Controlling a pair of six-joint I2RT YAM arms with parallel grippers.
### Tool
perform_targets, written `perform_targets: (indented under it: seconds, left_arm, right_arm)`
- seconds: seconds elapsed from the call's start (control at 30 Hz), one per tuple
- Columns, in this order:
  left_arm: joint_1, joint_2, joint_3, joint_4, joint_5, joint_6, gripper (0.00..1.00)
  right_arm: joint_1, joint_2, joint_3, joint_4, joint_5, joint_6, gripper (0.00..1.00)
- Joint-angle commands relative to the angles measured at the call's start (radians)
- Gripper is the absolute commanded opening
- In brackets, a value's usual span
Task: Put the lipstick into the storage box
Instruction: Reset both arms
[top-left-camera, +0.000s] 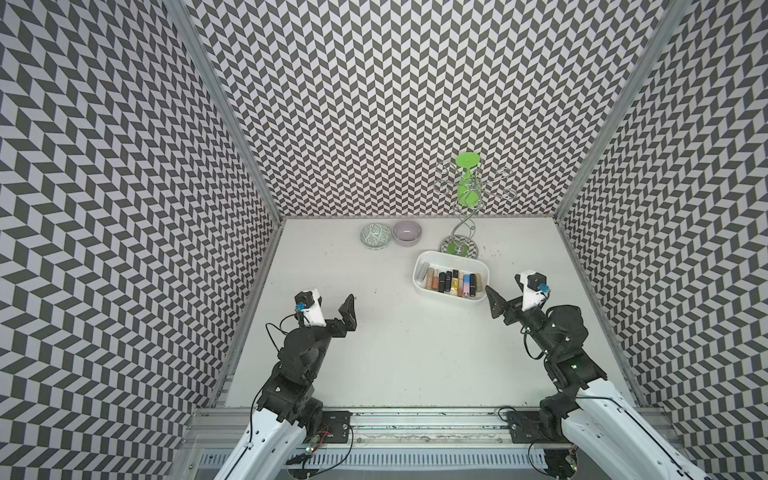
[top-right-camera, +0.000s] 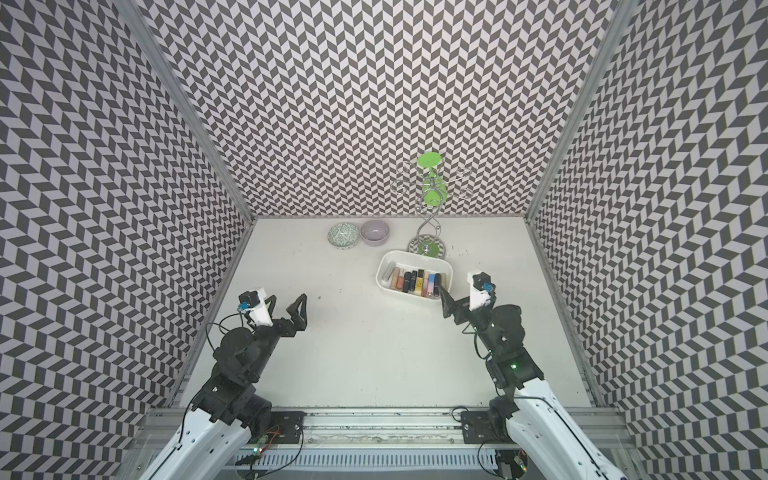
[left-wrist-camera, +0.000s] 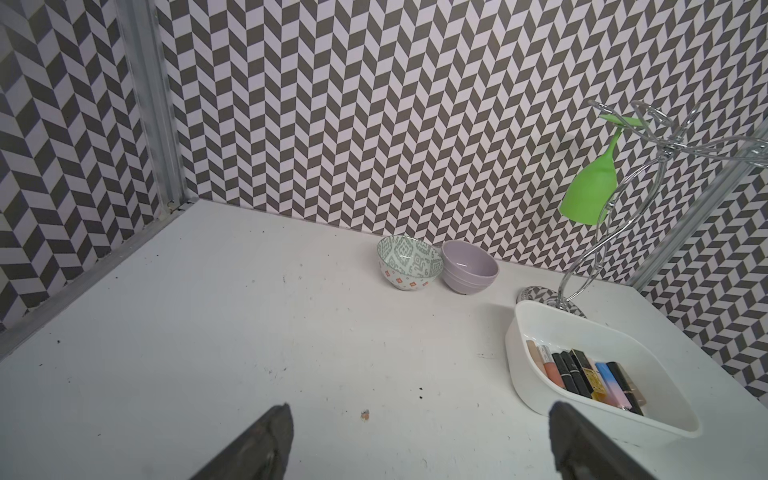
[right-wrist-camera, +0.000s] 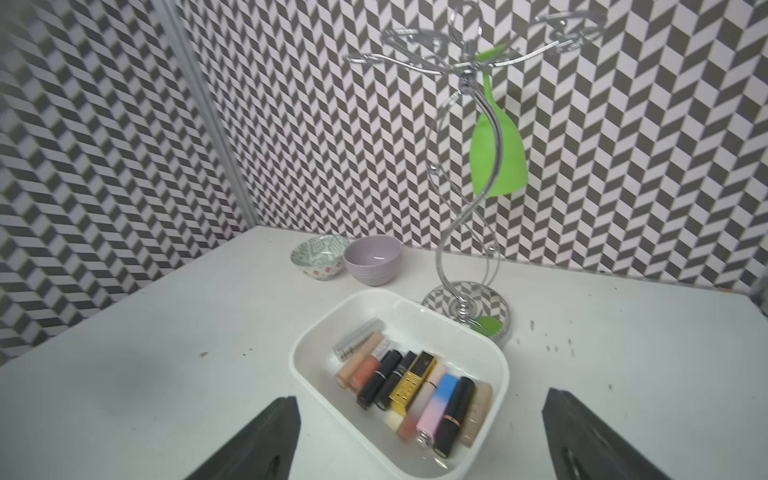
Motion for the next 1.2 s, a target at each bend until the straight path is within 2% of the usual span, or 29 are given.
perform_targets:
  seconds: [0.0, 0.27, 0.53, 0.77, 0.97, 1.17]
  left_arm:
    - [-0.001, 0.006, -0.007, 0.042, -0.028, 0.047, 0.99]
    - [-0.001, 0.093, 0.02, 0.092, -0.096, 0.152, 0.99]
    - [0.013, 0.206, 0.032, 0.178, -0.126, 0.21, 0.99]
    - [0.064, 0.361, 0.04, 0.31, -0.089, 0.236, 0.99]
    - [0.147, 0.571, 0.063, 0.477, -0.044, 0.235, 0.99]
    - [0.207, 0.747, 0.029, 0.73, -0.063, 0.248, 0.99]
  right_arm:
    - [-0.036, 0.063, -0.039, 0.18, 0.123, -0.032, 0.96]
    - [-0.143, 0.372, -0.036, 0.464, 0.12, -0.099, 0.96]
    - [-0.207, 0.638, 0.001, 0.681, 0.11, -0.048, 0.96]
    - [-0.263, 0.728, -0.004, 0.787, 0.116, -0.011, 0.96]
    - [-0.275, 0.787, -0.018, 0.86, 0.11, -0.002, 0.96]
    - [-0.274, 0.839, -0.041, 0.941, 0.103, -0.004, 0.96]
